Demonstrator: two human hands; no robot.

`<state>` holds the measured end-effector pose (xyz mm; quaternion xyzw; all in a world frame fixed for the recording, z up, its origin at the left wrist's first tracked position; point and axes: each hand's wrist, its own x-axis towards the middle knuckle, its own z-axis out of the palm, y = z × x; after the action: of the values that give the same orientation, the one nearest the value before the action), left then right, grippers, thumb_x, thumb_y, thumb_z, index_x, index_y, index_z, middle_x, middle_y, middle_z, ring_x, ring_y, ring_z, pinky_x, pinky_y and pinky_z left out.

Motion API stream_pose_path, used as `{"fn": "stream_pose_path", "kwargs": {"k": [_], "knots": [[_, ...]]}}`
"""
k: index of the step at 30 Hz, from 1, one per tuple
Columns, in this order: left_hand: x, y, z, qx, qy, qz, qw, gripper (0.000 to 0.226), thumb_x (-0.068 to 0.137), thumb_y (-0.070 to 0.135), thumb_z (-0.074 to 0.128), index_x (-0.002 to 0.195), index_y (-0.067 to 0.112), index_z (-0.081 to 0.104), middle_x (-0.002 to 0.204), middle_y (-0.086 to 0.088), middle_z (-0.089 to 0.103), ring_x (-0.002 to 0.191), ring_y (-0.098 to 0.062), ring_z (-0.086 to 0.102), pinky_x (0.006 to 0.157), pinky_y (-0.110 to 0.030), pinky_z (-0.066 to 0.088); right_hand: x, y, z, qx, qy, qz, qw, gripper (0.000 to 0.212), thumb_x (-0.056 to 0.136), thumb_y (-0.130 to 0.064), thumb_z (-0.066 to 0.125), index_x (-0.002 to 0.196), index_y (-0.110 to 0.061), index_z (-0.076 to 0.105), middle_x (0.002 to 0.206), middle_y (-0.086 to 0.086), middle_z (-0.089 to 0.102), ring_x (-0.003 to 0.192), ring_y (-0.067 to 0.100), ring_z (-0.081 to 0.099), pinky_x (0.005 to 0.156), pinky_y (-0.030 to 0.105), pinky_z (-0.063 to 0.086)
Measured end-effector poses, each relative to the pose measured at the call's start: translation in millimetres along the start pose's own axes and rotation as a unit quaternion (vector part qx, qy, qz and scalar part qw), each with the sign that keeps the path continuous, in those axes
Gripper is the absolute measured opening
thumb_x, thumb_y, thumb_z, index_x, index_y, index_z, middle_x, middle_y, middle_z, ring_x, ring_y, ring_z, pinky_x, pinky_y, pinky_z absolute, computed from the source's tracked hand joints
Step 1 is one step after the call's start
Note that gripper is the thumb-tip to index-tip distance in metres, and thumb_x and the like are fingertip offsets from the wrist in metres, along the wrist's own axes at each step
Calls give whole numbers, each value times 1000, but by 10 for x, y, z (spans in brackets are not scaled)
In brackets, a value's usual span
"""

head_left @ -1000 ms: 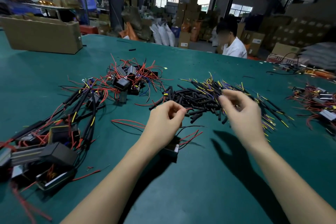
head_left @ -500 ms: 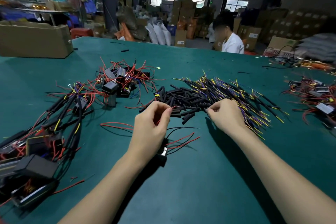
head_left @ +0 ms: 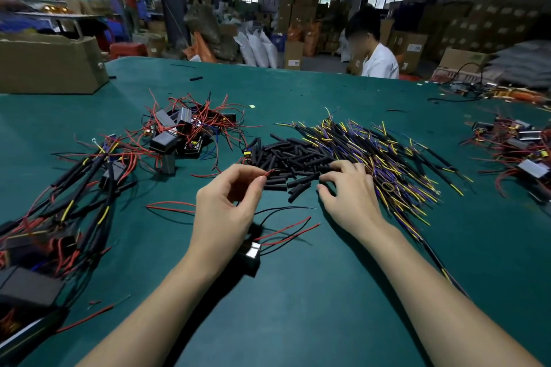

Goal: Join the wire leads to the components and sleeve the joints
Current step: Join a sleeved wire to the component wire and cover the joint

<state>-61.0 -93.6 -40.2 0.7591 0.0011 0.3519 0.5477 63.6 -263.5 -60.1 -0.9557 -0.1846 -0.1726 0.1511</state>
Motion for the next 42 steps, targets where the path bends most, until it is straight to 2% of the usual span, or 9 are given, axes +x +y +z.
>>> {"fn": "stream_pose_path", "kwargs": {"k": [7,9,11,13,15,19,21,27,42], "knots": [[0,8,-7,-5,-1,-12,1000,8,89,9,65,87,16,69,76,4,68,71,-10,61,72,-30,52,24,11,54,-17,-41,-26,999,41,99,-39,42,132,-18,52,152,-7,33,135,17,23,96,36,15],[14,8,-15,-10,4,-22,1000,10,88,10,66,86,18,70,77,4,69,70,-6,61,70,-21,50,9,-16,3,18,23,-48,998,41,97,-33,49,134,-17,52,148,-5,39,132,18,30,97,33,17],[39,15,-21,-25,8,-41,999,10,87,9,67,84,18,71,80,2,69,70,-1,60,69,-13,45,8,-92,-96,134,134,-60,980,33,93,-19,59,125,-11,61,134,4,54,122,21,46,100,34,27],[68,19,-33,-56,4,-71,996,9,86,9,69,84,16,73,80,1,70,69,2,59,68,-9,44,-11,-206,-239,309,205,-33,928,20,88,-5,62,106,-10,71,108,7,67,95,16,59,88,27,44],[98,19,-64,-87,-16,-104,991,6,85,11,69,85,14,74,72,9,69,66,4,58,67,-8,45,-60,-333,-366,471,177,18,864,19,88,0,61,93,-15,71,88,4,69,75,9,57,71,17,46],[166,-10,-158,-129,-60,-161,977,8,86,13,68,84,17,75,69,7,69,66,-3,59,67,-12,48,-159,-556,-479,672,90,67,732,19,88,3,61,92,-14,64,74,-3,63,64,10,59,65,20,47],[203,-21,-200,-164,-73,-198,964,12,86,10,66,83,17,75,72,0,69,70,-9,61,70,-17,50,-185,-638,-528,716,73,63,691,23,87,4,61,99,-16,60,71,-3,62,63,12,61,64,21,50],[255,-5,-282,-256,-97,-246,930,14,85,3,62,83,9,74,70,-4,68,64,-10,64,62,-13,50,-257,-761,-521,676,64,30,734,15,89,1,60,97,-11,64,76,4,64,65,12,64,61,19,51],[240,8,-262,-224,-99,-238,940,14,87,7,64,80,13,73,69,-1,68,64,-6,63,61,-12,49,-288,-780,-443,691,82,37,718,12,90,-4,62,89,-16,66,72,-2,66,65,13,61,60,19,48]]}}
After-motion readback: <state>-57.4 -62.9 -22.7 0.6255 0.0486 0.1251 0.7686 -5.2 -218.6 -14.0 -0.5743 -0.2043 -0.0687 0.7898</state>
